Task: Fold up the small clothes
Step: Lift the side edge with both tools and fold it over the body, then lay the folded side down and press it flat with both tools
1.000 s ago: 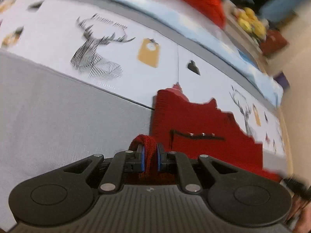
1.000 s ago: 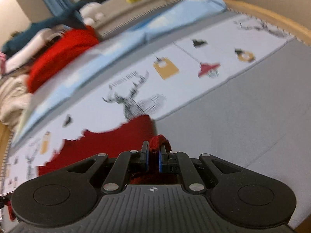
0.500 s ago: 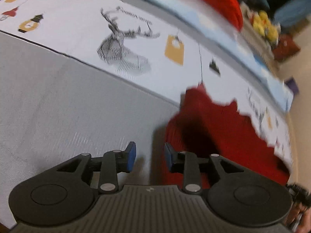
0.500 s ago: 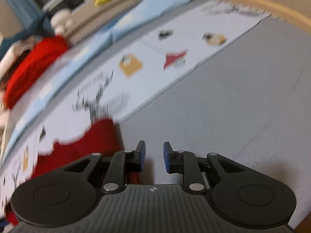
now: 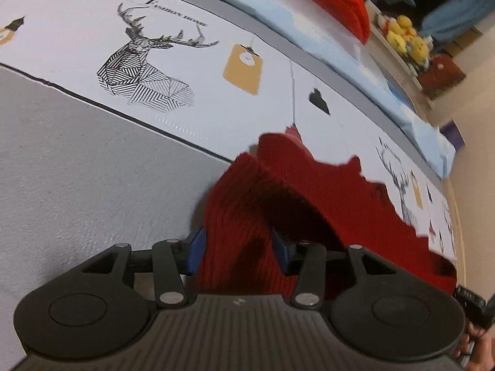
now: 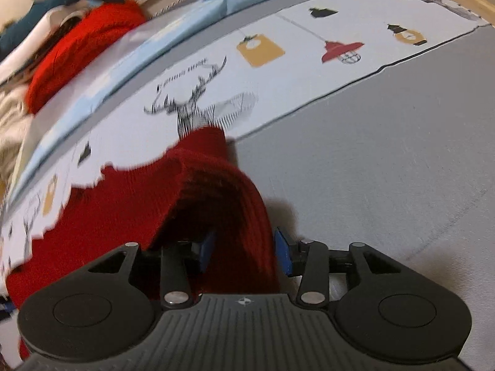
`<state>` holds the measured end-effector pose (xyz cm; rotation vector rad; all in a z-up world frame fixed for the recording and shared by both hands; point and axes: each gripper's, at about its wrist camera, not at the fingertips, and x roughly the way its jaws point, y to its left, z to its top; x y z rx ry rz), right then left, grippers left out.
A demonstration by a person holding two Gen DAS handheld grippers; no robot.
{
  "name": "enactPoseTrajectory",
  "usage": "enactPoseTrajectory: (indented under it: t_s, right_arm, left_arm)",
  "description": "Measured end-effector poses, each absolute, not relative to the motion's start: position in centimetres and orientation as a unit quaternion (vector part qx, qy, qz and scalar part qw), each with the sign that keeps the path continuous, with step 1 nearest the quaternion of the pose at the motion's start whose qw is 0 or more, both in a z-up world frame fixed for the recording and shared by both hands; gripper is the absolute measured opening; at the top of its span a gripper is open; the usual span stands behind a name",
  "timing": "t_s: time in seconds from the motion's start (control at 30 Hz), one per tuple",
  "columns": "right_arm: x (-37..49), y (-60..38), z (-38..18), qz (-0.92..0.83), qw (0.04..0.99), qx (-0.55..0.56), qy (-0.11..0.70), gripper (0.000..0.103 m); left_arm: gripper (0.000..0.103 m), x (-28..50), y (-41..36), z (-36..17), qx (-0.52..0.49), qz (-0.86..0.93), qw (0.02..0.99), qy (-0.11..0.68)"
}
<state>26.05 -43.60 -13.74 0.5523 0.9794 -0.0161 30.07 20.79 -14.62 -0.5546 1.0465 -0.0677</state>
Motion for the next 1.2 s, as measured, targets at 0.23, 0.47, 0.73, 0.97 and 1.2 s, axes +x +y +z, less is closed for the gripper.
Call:
enactPoseTrajectory:
  t_s: [0.23, 0.47, 0.73, 0.97, 1.2]
  right_arm:
    - [27.8, -42.8, -13.7, -0.027, 0.851, 0.260, 0.455, 0.044]
    - [28.5, -42.8, -13.9, -0.053, 0.851, 0.255, 0.457, 0.026]
    - [28.5, -42.2, -13.7, -0.055, 0.857, 0.231, 0.457, 0.013]
    - [27.9, -41.9, -12.9, -0.060, 0.869, 0.218, 0.440, 0.011]
    - [26.7, -42.5, -10.0, -0.068, 0.898, 0.236, 0.366, 0.009]
  left_arm:
    - [0.051, 31.6, 20.5, -15.7, -0.278, -0.008, 0.820, 0.500]
    - [0.051, 32.3, 20.7, -16.4, -0.280, -0.004, 0.817, 0.504]
    - [0.045, 32.3, 20.5, -16.2, -0.276, -0.008, 0.819, 0.503]
    - [0.008, 31.9, 20.2, -15.4, -0.239, 0.001, 0.836, 0.494]
    - [0.006, 30.3, 20.2, -10.2, -0.213, -0.021, 0.898, 0.384]
